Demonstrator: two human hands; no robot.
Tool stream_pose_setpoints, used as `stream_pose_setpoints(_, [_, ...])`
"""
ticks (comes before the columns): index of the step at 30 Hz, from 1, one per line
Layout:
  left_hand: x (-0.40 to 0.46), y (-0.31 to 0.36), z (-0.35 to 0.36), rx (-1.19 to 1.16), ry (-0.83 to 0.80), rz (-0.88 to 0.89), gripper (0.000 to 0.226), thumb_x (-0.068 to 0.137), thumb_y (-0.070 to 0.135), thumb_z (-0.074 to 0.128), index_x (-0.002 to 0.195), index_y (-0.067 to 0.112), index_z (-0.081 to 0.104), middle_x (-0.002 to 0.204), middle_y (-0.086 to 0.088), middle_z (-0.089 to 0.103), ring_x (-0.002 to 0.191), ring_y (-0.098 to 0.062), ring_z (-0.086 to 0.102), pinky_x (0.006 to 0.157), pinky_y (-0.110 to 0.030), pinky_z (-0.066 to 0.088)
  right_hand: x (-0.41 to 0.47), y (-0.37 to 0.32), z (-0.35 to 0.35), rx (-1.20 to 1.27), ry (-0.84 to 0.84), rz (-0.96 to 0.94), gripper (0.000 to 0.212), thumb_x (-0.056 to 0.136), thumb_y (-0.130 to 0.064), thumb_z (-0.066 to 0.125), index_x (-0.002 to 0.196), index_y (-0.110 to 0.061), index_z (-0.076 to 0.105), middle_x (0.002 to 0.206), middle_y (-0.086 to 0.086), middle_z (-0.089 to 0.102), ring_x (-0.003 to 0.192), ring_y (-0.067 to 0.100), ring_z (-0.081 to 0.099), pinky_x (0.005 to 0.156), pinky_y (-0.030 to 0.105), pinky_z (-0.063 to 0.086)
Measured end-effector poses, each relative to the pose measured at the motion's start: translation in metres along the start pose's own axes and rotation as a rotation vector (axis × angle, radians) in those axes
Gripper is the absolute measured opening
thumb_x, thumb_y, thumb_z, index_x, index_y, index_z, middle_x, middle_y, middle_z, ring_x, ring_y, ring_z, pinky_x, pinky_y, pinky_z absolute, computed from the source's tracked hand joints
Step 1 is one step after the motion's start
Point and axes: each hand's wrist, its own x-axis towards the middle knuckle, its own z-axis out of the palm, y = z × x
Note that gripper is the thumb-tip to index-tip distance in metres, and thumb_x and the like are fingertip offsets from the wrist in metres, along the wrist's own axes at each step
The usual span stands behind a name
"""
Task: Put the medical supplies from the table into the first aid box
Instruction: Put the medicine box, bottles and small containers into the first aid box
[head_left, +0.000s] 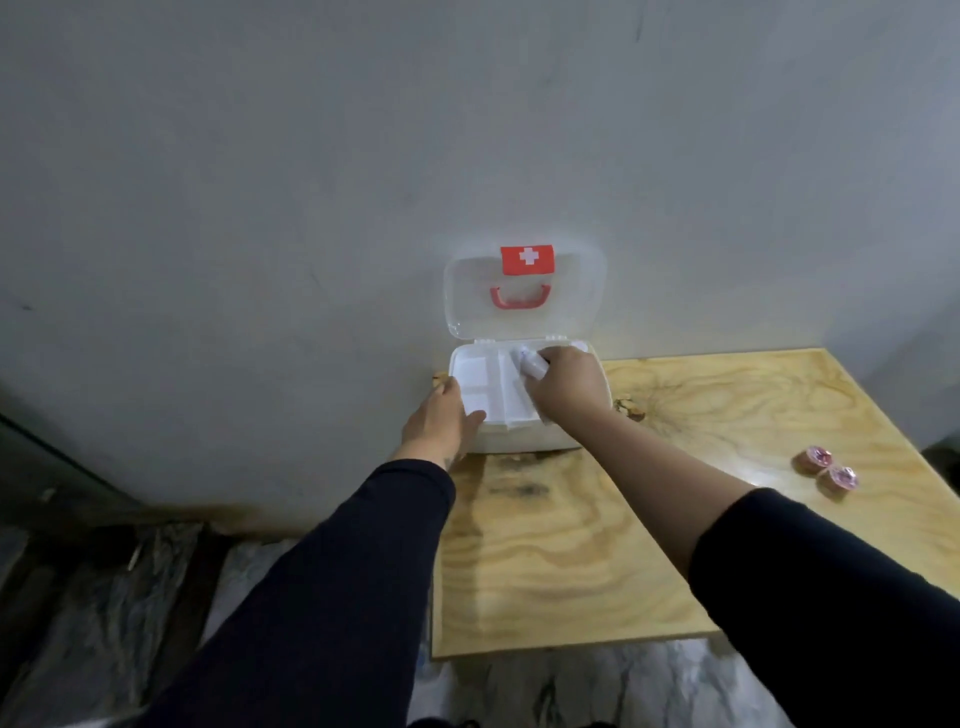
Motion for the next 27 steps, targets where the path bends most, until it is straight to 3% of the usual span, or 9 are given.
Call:
stream_pose_setpoints(3, [0.007, -0.008, 0.003, -0.055, -0.016, 0.007, 0.068, 0.098, 0.040, 0.048, 0.152, 0.010, 0.020, 0.157, -0.006, 0.031, 0.137, -0.030, 0.040, 0.104, -0.040, 0.039, 0.022, -0.016, 0.013, -0.092, -0.014, 0.094, 0.024, 0.093, -0.019, 0.049, 0.105, -0.007, 0.066, 0.105, 0.013, 0.070, 0.100, 0.029, 0.065, 0.068, 0.024, 0.037])
stream_pose_setpoints(6, [0.011, -0.013, 0.005, -0.088, -0.015, 0.021, 0.069, 0.097, 0.041, 0.050, 0.152, 0.011, 0.020, 0.155, -0.008, 0.034, 0.137, -0.031, 0.040, 0.103, -0.040, 0.040, 0.031, -0.026, 0.025, -0.291, -0.072, 0.101, 0.026, 0.091, -0.011, 0.046, 0.113, -0.005, 0.060, 0.117, 0.013, 0.065, 0.109, 0.028, 0.062, 0.068, 0.026, 0.038])
stream_pose_setpoints(10, [0.013, -0.017, 0.008, -0.138, -0.011, 0.030, 0.071, 0.097, 0.041, 0.051, 0.153, 0.013, 0.019, 0.151, -0.011, 0.041, 0.134, -0.032, 0.043, 0.103, -0.042, 0.042, 0.037, -0.031, 0.037, -0.333, -0.106, 0.084, 0.030, 0.090, -0.008, 0.048, 0.118, -0.008, 0.058, 0.119, 0.013, 0.062, 0.109, 0.028, 0.060, 0.068, 0.030, 0.039])
stream_pose_setpoints(14, [0.013, -0.019, 0.008, -0.182, -0.018, 0.034, 0.074, 0.097, 0.040, 0.051, 0.155, 0.013, 0.015, 0.152, -0.010, 0.039, 0.136, -0.031, 0.041, 0.105, -0.040, 0.040, 0.041, -0.033, 0.042, -0.294, -0.005, 0.091, 0.030, 0.088, -0.020, 0.056, 0.115, -0.007, 0.062, 0.128, 0.011, 0.054, 0.111, 0.027, 0.058, 0.086, 0.030, 0.046])
stream_pose_setpoints(17, [0.014, -0.022, 0.007, -0.234, -0.045, 0.039, 0.076, 0.095, 0.040, 0.055, 0.155, 0.014, 0.016, 0.151, -0.009, 0.041, 0.135, -0.029, 0.043, 0.107, -0.040, 0.040, 0.039, -0.037, 0.041, -0.321, -0.069, -0.027, 0.026, 0.085, -0.019, 0.061, 0.109, -0.009, 0.066, 0.119, 0.010, 0.060, 0.105, 0.028, 0.060, 0.083, 0.033, 0.047])
stream_pose_setpoints(22, [0.013, -0.025, 0.005, -0.212, -0.037, 0.042, 0.079, 0.092, 0.036, 0.062, 0.154, 0.016, 0.018, 0.145, -0.008, 0.049, 0.127, -0.029, 0.049, 0.100, -0.039, 0.045, 0.028, -0.036, 0.045, -0.411, -0.153, -0.160, 0.033, 0.086, -0.021, 0.064, 0.120, -0.024, 0.064, 0.123, 0.003, 0.064, 0.118, 0.025, 0.051, 0.090, 0.033, 0.044])
stream_pose_setpoints(27, [0.013, -0.023, 0.002, -0.155, -0.044, 0.044, 0.076, 0.090, 0.041, 0.061, 0.152, 0.017, 0.024, 0.142, -0.009, 0.051, 0.124, -0.030, 0.052, 0.097, -0.039, 0.047, 0.028, -0.035, 0.046, -0.301, -0.220, -0.121, 0.045, 0.079, -0.025, 0.074, 0.122, -0.028, 0.061, 0.124, -0.001, 0.065, 0.118, 0.020, 0.056, 0.095, 0.033, 0.048])
